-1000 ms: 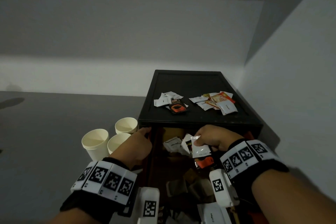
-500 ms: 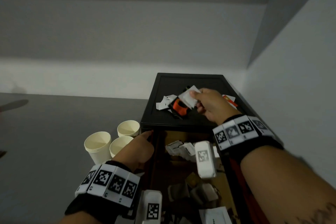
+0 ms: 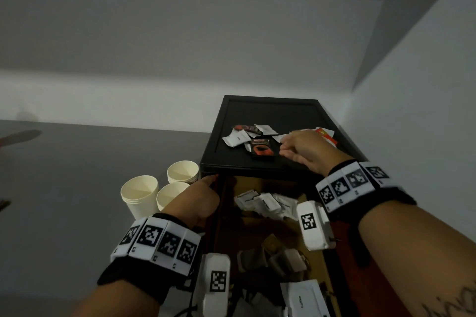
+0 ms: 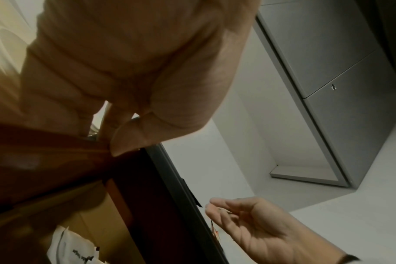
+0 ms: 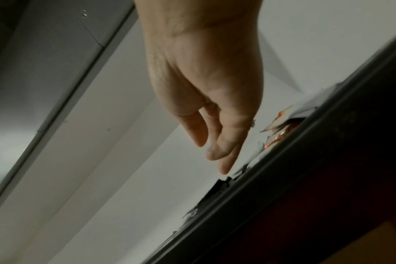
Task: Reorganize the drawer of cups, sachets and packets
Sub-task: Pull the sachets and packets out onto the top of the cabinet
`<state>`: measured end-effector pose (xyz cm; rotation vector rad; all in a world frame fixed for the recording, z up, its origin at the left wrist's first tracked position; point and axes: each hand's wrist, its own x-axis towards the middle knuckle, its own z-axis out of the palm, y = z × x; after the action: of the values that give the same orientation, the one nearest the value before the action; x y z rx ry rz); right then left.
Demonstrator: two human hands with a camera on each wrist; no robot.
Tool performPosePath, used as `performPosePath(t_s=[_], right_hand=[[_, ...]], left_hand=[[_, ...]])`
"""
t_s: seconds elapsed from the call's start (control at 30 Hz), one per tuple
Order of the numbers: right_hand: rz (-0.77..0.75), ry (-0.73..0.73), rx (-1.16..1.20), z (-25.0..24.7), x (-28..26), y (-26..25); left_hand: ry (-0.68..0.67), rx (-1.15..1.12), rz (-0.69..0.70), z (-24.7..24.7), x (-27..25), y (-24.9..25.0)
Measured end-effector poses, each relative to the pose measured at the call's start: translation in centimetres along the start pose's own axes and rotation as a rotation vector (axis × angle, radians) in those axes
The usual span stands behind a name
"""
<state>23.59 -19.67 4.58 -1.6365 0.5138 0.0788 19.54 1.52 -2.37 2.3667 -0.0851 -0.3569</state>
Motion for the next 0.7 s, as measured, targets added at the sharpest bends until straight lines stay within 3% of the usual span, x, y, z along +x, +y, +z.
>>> performPosePath(t_s=[0.1, 0.2, 0.33, 0.47, 0.63, 0.7], right_hand=[[-0.123, -0.034, -0.121, -1.0, -2.2, 0.4], [-0.231, -0.185, -0.434, -1.8, -4.8, 1.9], [-0.186, -0.547, -0.983, -1.8, -7.8, 4.7], [-0.108, -0.807, -1.434, -0.6, -10.5, 8.4], [-0.152, -0.890, -1.679, 0.7, -12.7, 11.9], [-0.147, -0.914, -1.758, 0.9, -13.6, 12.5]], left_hand=[[-0.025, 0.009, -0.006, -0.2, 0.2, 0.3], [-0.047, 0.048, -0.020, -0.5, 0.5, 0.1], [-0.041, 0.066, -0.012, -0.5, 0.3, 0.2], [-0.026, 0.205, 0.023, -0.4, 0.0, 0.4], [0.013, 0.164, 0.015, 0.0, 0.2, 0.0], [0.044, 0.011, -0.014, 0.2, 0.7, -0.6]])
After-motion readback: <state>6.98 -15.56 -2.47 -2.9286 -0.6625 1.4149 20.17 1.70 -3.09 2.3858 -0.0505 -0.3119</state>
